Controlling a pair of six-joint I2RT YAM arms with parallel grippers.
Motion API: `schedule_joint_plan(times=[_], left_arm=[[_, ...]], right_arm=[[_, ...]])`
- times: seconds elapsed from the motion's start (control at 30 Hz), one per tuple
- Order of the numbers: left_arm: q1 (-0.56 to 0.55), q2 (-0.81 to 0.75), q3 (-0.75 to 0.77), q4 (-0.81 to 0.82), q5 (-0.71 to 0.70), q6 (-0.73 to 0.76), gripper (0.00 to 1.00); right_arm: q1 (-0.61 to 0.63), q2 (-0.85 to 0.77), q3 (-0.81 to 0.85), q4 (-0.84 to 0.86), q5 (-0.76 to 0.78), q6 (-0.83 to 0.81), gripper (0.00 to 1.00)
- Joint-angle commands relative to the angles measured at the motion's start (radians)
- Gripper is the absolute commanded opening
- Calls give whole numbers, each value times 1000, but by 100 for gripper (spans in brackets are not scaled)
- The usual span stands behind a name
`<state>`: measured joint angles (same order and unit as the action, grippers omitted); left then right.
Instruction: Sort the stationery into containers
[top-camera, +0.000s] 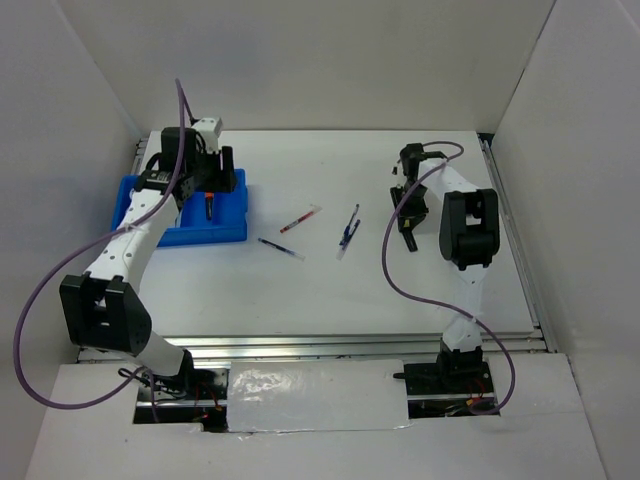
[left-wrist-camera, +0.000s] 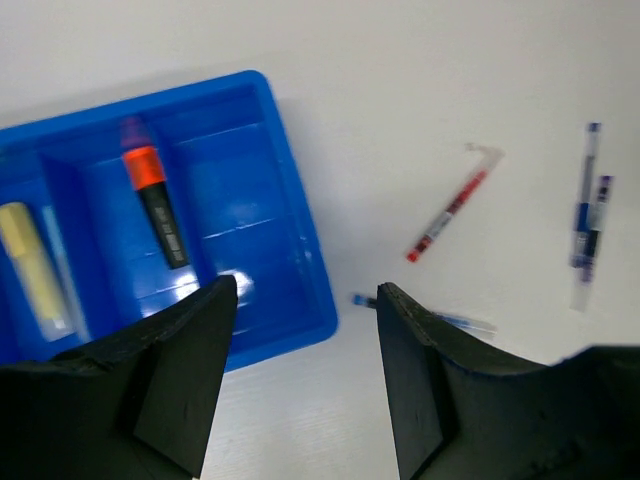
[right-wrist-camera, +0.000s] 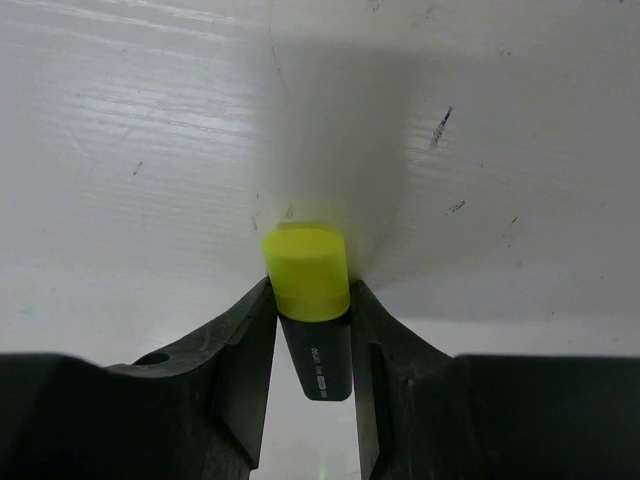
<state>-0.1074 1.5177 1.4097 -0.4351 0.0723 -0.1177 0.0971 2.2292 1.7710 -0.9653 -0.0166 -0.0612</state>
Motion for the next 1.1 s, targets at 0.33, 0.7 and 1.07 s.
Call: schedule_joint_plan(times=[0.33,0.7,1.07], left_arm=[[-126,-238,-400,403,534,-309,72],[-380,-45,-221,361,391,-313,71],[-439,18,-186,384,354,-347,68]], right_arm=[[58,-569,-402,505,-513,310,0],[283,-697,-456,662,-378,612,0],[352,-707,-444,656,-385,709,0]])
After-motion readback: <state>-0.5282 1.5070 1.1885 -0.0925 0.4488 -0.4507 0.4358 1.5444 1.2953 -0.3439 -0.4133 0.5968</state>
